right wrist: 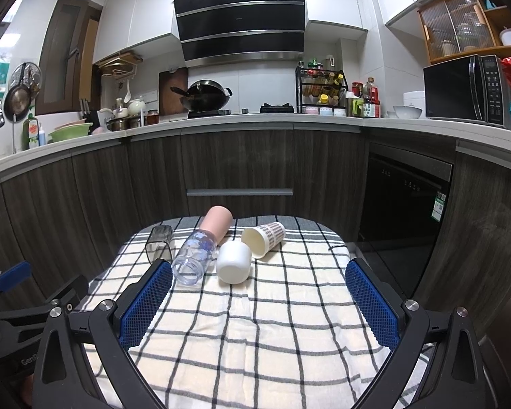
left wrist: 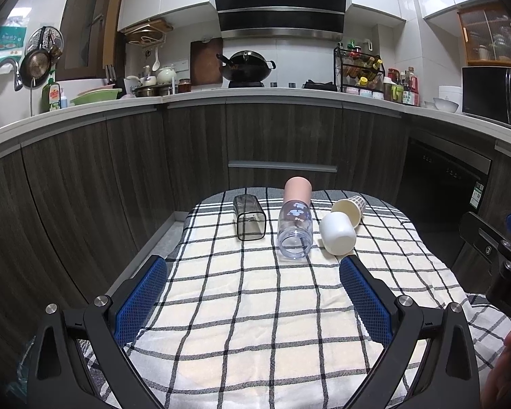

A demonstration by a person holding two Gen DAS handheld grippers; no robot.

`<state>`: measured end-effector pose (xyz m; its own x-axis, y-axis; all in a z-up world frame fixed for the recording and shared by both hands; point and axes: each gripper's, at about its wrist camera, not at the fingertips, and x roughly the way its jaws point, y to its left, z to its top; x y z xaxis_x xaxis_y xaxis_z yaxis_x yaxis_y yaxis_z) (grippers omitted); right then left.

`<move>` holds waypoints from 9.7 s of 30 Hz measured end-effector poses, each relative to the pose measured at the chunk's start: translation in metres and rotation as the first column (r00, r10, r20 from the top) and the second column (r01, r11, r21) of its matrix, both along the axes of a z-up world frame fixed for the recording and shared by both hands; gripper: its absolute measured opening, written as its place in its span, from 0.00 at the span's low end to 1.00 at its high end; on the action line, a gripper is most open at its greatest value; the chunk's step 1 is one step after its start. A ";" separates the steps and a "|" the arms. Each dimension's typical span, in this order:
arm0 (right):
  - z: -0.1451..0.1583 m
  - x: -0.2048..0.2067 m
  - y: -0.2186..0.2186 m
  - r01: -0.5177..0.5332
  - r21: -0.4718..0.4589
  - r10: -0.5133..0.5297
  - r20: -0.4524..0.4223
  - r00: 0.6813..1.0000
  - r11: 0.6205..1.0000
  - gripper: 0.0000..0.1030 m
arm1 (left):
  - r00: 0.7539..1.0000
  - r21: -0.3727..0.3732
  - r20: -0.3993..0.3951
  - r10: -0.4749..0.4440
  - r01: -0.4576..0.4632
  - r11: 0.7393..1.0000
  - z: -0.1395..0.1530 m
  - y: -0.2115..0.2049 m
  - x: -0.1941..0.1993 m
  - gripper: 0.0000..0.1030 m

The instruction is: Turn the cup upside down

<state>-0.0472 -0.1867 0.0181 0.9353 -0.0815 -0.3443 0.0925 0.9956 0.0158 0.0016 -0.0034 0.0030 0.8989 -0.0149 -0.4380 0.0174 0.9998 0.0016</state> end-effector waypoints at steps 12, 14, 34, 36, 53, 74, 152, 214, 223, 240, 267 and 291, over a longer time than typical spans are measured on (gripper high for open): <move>0.004 0.001 -0.003 -0.011 0.016 0.010 0.004 1.000 1.000 0.99 | 1.000 -0.003 0.003 -0.009 0.009 1.000 0.006 -0.003 0.001 1.00; 0.005 0.001 -0.002 -0.015 0.011 0.015 0.007 1.000 1.000 0.99 | 1.000 -0.002 0.004 -0.011 0.011 1.000 0.007 -0.004 0.002 1.00; 0.020 -0.001 -0.007 -0.017 0.004 0.017 0.023 1.000 1.000 0.99 | 1.000 -0.014 0.013 -0.022 0.023 1.000 0.011 -0.003 0.004 1.00; 0.019 -0.001 -0.007 -0.018 0.005 0.018 0.023 1.000 1.000 0.99 | 1.000 -0.024 0.016 -0.016 0.017 1.000 0.010 -0.001 0.003 1.00; 0.024 0.020 -0.012 -0.018 0.040 0.019 -0.031 0.999 0.999 0.99 | 0.999 -0.026 -0.053 0.006 -0.007 1.000 0.021 0.000 0.022 1.00; 0.045 0.119 -0.041 0.018 0.113 -0.002 -0.141 0.990 0.993 0.99 | 0.978 -0.056 -0.208 0.014 -0.026 0.998 0.038 -0.012 0.124 1.00; -0.033 0.371 -0.092 0.193 0.127 -0.125 -0.414 0.902 0.973 0.99 | 0.733 0.021 -0.662 -0.158 0.228 0.973 -0.088 -0.117 0.425 0.68; -0.058 0.134 -0.111 0.069 0.050 -0.033 -0.514 0.857 0.996 0.99 | 0.695 -0.249 -0.682 -0.226 0.070 0.966 -0.115 -0.114 0.144 0.82; -0.045 0.131 -0.100 0.054 0.065 -0.015 -0.495 0.869 0.996 0.99 | 0.738 -0.214 -0.638 -0.220 0.105 0.971 -0.086 -0.100 0.129 0.89; -0.036 0.118 -0.009 0.054 0.078 -0.025 -0.335 0.942 0.996 0.99 | 0.941 -0.066 -0.331 0.071 -0.098 0.993 -0.038 0.029 0.067 1.00; -0.147 0.125 0.062 0.032 -0.054 -0.050 -0.363 0.930 0.998 0.72 | 0.921 0.015 -0.358 0.155 -0.161 0.987 -0.089 0.045 0.075 1.00; -0.084 0.166 0.054 -0.225 0.121 0.235 -0.767 0.597 0.967 0.67 | 0.938 -0.105 -0.322 0.130 -0.172 0.979 -0.018 0.053 0.068 1.00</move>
<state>0.1191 -0.1325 -0.0660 0.3115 0.1061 -0.9443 -0.1564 0.9859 0.0592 0.0694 0.0494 -0.0152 0.7136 0.0353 -0.6996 -0.1553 0.9818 -0.1089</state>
